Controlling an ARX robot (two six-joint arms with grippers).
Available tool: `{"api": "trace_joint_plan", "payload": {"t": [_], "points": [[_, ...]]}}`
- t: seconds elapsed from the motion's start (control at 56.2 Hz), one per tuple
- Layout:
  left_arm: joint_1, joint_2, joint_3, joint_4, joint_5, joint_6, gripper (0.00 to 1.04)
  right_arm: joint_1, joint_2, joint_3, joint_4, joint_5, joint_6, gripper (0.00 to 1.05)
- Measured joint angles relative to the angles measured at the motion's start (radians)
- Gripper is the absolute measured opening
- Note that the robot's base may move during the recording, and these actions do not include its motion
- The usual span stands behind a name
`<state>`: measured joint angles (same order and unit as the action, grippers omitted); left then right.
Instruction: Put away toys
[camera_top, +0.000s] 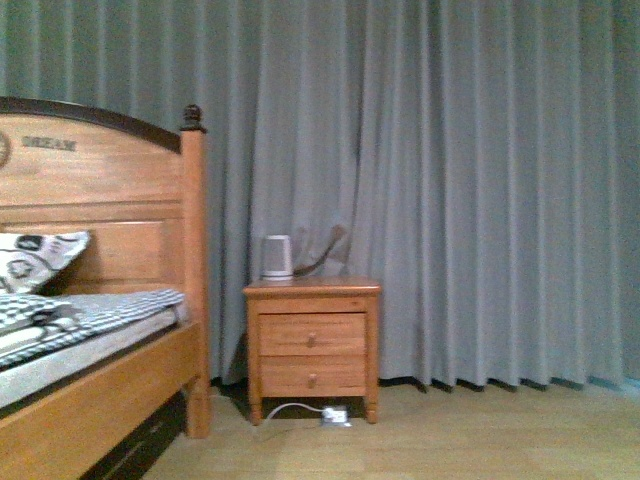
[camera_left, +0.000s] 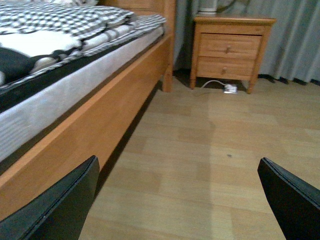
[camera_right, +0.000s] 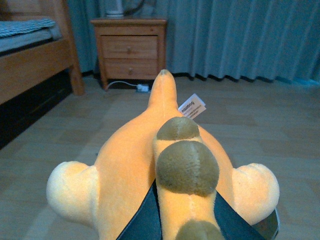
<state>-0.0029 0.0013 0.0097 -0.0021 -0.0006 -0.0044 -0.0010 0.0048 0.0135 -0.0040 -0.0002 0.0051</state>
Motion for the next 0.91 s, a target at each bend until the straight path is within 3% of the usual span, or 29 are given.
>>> {"api": "trace_joint_plan", "payload": {"t": [0.908], "points": [[0.001, 0.000, 0.000, 0.000, -0.003, 0.000, 0.99, 0.001, 0.000, 0.000, 0.000, -0.002, -0.001, 0.09]]}}
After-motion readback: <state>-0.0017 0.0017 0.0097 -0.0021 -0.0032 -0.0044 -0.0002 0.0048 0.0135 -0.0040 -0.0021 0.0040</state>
